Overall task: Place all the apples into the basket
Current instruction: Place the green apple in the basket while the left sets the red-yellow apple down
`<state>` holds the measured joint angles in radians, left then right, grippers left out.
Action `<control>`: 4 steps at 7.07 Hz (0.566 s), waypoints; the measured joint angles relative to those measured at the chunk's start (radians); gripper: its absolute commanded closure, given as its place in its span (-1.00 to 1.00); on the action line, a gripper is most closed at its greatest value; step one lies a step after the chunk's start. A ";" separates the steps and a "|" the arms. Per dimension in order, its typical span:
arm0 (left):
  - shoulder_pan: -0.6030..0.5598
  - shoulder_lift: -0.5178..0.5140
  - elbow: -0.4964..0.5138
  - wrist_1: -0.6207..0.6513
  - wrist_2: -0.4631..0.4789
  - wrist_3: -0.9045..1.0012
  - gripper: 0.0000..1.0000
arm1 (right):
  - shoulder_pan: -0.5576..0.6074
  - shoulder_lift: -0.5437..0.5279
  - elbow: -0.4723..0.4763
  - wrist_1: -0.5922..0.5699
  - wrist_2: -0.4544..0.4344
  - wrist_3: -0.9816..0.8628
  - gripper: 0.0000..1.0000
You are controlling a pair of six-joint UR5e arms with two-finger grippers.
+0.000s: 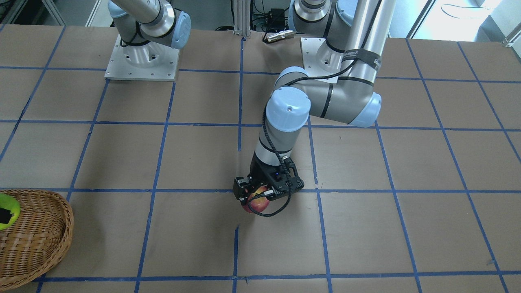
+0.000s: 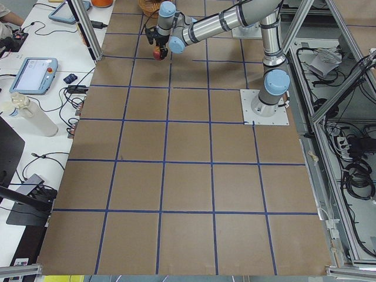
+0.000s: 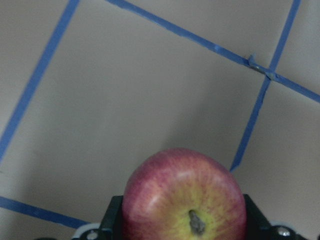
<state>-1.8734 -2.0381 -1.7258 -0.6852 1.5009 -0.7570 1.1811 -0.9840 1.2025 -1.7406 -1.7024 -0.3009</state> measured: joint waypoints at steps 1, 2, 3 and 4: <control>-0.045 -0.018 -0.004 0.014 0.036 -0.039 -0.69 | -0.030 0.039 0.005 -0.059 -0.017 -0.088 1.00; -0.065 -0.028 -0.009 0.016 0.050 -0.056 -1.00 | -0.056 0.067 0.009 -0.090 -0.019 -0.132 1.00; -0.073 -0.033 -0.018 0.015 0.051 -0.066 -1.00 | -0.067 0.084 0.011 -0.099 -0.014 -0.146 1.00; -0.077 -0.033 -0.024 0.006 0.046 -0.074 -1.00 | -0.070 0.099 0.011 -0.096 -0.004 -0.149 1.00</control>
<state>-1.9501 -2.0714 -1.7497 -0.6791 1.5470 -0.8314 1.1110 -0.8852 1.2131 -1.8362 -1.7061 -0.4499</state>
